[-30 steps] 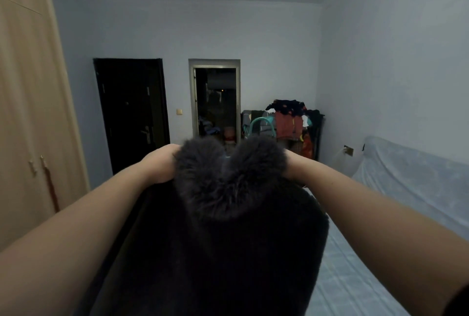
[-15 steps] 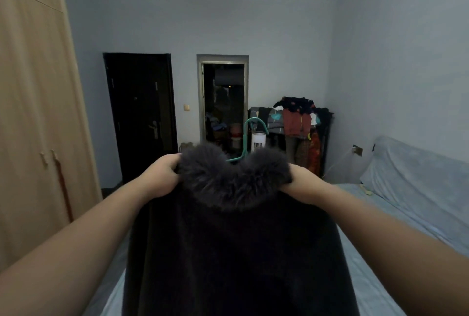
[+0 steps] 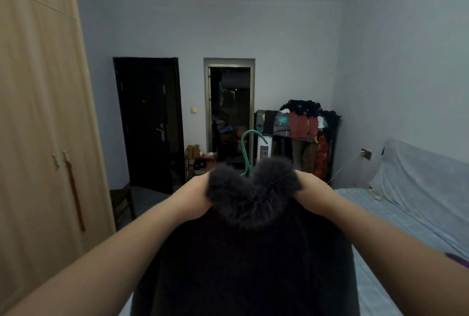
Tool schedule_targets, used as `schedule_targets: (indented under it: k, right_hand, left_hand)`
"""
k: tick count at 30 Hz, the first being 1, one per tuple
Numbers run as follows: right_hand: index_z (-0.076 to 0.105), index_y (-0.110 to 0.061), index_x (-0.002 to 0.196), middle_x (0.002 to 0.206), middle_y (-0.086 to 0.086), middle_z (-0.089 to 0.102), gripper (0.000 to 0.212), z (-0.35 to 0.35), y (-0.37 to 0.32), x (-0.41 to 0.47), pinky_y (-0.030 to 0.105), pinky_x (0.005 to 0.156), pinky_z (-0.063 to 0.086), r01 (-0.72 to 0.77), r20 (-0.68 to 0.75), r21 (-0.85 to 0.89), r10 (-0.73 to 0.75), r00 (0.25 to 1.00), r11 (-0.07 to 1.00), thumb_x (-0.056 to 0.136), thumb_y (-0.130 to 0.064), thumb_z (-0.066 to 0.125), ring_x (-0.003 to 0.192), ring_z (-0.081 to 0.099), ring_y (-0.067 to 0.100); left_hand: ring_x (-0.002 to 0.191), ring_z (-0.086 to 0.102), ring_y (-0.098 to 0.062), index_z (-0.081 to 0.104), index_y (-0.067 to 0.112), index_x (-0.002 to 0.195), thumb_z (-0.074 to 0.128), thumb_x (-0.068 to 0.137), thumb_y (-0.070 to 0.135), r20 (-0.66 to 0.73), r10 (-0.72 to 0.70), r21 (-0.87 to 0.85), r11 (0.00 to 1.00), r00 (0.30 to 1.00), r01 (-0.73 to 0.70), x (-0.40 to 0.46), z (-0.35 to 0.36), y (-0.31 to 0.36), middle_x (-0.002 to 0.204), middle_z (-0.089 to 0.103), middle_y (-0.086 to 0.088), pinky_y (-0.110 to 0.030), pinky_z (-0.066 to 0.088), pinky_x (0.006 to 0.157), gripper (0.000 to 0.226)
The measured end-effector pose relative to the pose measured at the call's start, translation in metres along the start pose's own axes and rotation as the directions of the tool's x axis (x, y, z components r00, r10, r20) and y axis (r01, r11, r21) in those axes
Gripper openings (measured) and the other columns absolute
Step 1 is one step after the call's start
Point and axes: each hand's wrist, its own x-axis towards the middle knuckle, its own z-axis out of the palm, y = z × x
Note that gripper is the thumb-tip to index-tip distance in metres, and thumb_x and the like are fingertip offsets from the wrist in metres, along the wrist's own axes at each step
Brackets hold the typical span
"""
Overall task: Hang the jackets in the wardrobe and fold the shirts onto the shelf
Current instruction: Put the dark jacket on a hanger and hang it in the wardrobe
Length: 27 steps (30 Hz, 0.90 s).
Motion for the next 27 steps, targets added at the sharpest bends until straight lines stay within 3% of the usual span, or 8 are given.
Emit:
schedule_targets:
  k: [6,10,14,18,20,22,25,27]
  right_hand:
    - [0.057,-0.024,0.115,0.111,-0.003,0.065,0.020,0.008,-0.010,0.003,0.033,0.079,0.051,0.101,-0.008,-0.071,-0.102,0.995,0.992,0.099,-0.027,0.046,0.095,0.064,0.018]
    - [0.060,-0.032,0.111,0.102,-0.007,0.071,0.019,-0.005,0.021,-0.009,0.040,0.080,0.055,-0.027,-0.067,0.018,0.028,0.997,0.999,0.094,-0.040,0.054,0.093,0.067,0.017]
    - [0.064,-0.034,0.100,0.096,-0.015,0.069,0.016,-0.001,0.034,-0.020,0.036,0.083,0.054,-0.047,0.063,0.129,0.039,0.997,0.991,0.090,-0.046,0.064,0.090,0.064,0.006]
    - [0.043,-0.034,0.142,0.150,0.005,0.041,0.060,0.003,0.029,-0.012,0.046,0.107,0.041,-0.119,0.227,-0.071,0.133,0.965,0.990,0.086,-0.040,0.062,0.137,0.042,0.031]
    - [0.018,-0.034,0.155,0.162,0.001,0.020,0.085,-0.003,0.024,-0.010,0.046,0.117,0.029,-0.139,0.183,0.107,0.118,0.976,0.984,0.082,-0.023,0.059,0.148,0.022,0.026]
    - [0.017,-0.040,0.154,0.150,-0.009,0.039,0.085,-0.009,0.015,-0.012,0.036,0.111,0.036,-0.038,0.138,0.269,0.000,0.990,0.962,0.083,-0.028,0.063,0.137,0.039,0.014]
    - [0.044,-0.040,0.137,0.129,-0.012,0.057,0.061,-0.006,-0.001,-0.012,0.034,0.101,0.046,0.114,0.173,0.055,-0.122,0.977,0.992,0.081,-0.056,0.064,0.120,0.055,0.012]
    - [0.053,-0.024,0.133,0.135,0.001,0.054,0.037,-0.002,-0.015,-0.006,0.032,0.098,0.046,0.216,0.177,-0.255,-0.174,0.969,0.943,0.097,-0.034,0.052,0.123,0.053,0.020]
  left_hand:
    - [0.092,0.054,0.004,0.052,0.043,0.110,0.060,0.094,0.015,0.028,0.131,-0.097,0.987,0.991,-0.128,0.014,-0.002,0.027,0.091,0.048,0.031,-0.013,0.044,0.078,0.033]
    - [0.091,0.052,0.002,0.062,0.028,0.114,0.058,0.096,0.020,-0.031,0.043,-0.047,0.998,0.999,-0.044,0.020,-0.015,0.007,0.092,0.051,0.025,-0.014,0.040,0.078,0.020]
    - [0.083,0.058,-0.003,0.064,0.020,0.094,0.057,0.097,0.020,0.015,-0.032,-0.056,0.998,0.999,0.033,0.019,-0.009,-0.002,0.088,0.060,0.015,-0.023,0.045,0.078,0.007]
    - [0.084,0.063,-0.012,0.068,0.009,0.095,0.061,0.094,0.019,0.056,-0.178,-0.243,0.952,0.982,0.186,0.018,-0.003,0.001,0.090,0.068,-0.001,-0.026,0.050,0.075,0.012]
    - [0.086,0.065,-0.016,0.070,0.011,0.093,0.063,0.093,0.018,0.073,-0.239,-0.346,0.904,0.968,0.249,0.016,-0.006,-0.002,0.092,0.070,-0.003,-0.026,0.050,0.076,0.009]
    - [0.087,0.066,-0.017,0.070,0.014,0.091,0.065,0.091,0.017,0.065,-0.255,-0.405,0.877,0.965,0.259,0.012,-0.011,-0.004,0.092,0.071,-0.004,-0.028,0.051,0.076,0.006]
    - [0.080,0.066,-0.011,0.071,0.015,0.087,0.067,0.090,0.016,0.011,-0.219,-0.420,0.884,0.976,0.203,0.009,-0.016,0.002,0.084,0.071,0.001,-0.025,0.051,0.070,0.005]
    - [0.075,0.065,-0.008,0.071,0.012,0.087,0.068,0.090,0.016,-0.028,-0.174,-0.371,0.916,0.984,0.152,0.009,-0.015,0.011,0.081,0.070,0.001,-0.022,0.051,0.068,0.006]
